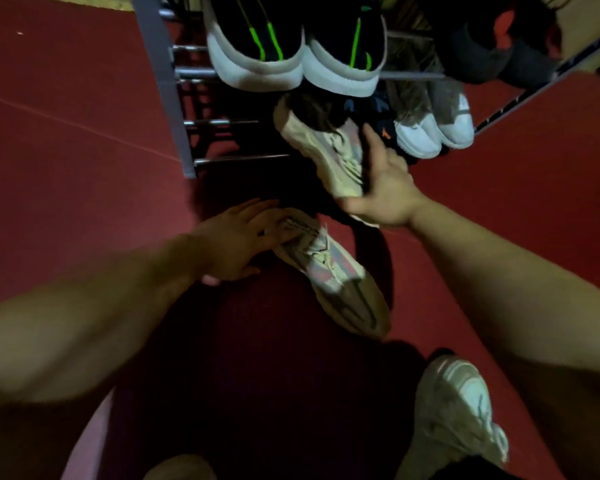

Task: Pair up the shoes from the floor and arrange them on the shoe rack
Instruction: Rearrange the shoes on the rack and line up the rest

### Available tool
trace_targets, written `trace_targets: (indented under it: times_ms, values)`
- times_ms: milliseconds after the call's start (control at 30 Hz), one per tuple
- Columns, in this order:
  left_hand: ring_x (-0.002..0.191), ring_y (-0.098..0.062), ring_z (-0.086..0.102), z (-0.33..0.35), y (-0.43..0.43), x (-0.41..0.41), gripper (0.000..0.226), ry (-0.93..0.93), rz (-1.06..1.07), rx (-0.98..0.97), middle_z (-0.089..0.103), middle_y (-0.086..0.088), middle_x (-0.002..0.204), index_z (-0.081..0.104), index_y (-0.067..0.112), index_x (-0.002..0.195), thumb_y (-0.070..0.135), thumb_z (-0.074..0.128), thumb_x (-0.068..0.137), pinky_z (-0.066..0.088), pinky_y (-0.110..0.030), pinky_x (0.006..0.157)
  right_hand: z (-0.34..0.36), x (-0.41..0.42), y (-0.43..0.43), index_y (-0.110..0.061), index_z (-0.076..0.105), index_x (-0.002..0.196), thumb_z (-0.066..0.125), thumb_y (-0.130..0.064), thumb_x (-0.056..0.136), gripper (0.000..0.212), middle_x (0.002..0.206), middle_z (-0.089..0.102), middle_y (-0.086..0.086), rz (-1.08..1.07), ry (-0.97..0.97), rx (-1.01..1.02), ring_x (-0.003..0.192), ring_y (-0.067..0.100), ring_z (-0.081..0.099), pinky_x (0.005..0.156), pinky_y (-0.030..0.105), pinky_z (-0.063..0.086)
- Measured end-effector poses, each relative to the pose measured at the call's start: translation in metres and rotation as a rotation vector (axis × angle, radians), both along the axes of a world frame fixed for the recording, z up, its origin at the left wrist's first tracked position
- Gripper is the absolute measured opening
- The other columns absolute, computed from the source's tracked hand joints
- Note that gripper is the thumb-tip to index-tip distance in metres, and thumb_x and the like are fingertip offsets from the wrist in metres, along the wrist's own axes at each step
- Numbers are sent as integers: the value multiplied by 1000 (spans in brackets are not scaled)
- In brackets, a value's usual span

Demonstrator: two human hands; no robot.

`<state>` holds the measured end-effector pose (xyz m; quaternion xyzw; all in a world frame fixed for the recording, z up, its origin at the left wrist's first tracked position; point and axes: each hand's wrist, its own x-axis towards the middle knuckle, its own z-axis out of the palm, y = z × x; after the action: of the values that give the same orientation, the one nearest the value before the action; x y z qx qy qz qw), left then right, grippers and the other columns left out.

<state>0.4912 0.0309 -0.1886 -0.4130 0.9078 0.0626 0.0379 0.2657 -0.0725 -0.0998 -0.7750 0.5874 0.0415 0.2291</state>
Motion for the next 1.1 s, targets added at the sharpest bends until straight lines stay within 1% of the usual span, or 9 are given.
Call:
trace_targets:
  times_ms: [67,133,200,433,500,667,833,1000,1100]
  values:
    - [137,-41,30,8,-11,-15,100,1,25,68,32,-20,149,31,17,147,40,81,63,24,-51,110,5,-45,13,-28,-5,150,72,-42,61,118,144,27,20,-92,-38,24,136,36,21,109,43,22]
    - [145,-35,5,8,-22,-35,97,-38,26,122,8,-14,158,7,24,152,48,66,79,5,-46,116,2,-80,30,-28,-1,150,70,-42,57,118,144,30,18,-191,-84,21,135,35,23,110,43,21]
    - [146,-28,-3,11,-29,-58,94,-143,4,197,-2,-9,159,-7,27,151,55,53,85,-2,-43,116,-8,-110,50,-26,2,150,73,-39,58,117,144,32,16,-277,-81,40,136,33,25,113,42,22]
    - [132,-26,33,18,-33,-80,89,-199,72,191,29,-5,148,20,28,148,65,56,76,29,-36,106,-46,-146,78,-31,-10,148,73,-49,72,113,151,25,14,-527,121,263,139,33,24,115,48,18]
    - [125,-25,40,18,-24,-71,89,-155,130,174,37,-5,140,30,24,144,68,58,72,34,-34,100,-53,-137,71,-31,-10,149,74,-51,70,117,152,23,12,-591,70,247,141,31,22,115,49,16]
    - [117,-36,45,9,1,-35,92,3,561,198,46,-16,132,42,9,135,68,65,68,39,-41,95,-60,-114,57,-27,-5,150,74,-42,75,110,150,24,10,-594,170,186,138,31,26,113,51,19]
    - [125,-32,39,5,17,-20,99,-70,805,283,33,-15,141,19,10,145,76,44,76,37,-40,96,-64,-115,65,-22,9,150,63,-30,83,86,142,31,14,-294,215,123,131,35,35,110,48,28]
    - [132,-36,30,8,26,-22,116,86,698,457,22,-15,149,-1,24,151,84,45,63,30,-40,108,-61,-110,68,-16,33,145,31,-19,92,54,142,42,18,383,243,97,135,41,34,109,49,29]
    - [135,-37,28,6,37,-31,127,117,632,502,16,-15,152,-9,29,150,88,17,41,28,-40,108,-57,-103,66,-21,35,140,47,-12,88,54,144,43,14,771,323,4,136,40,32,102,51,35]
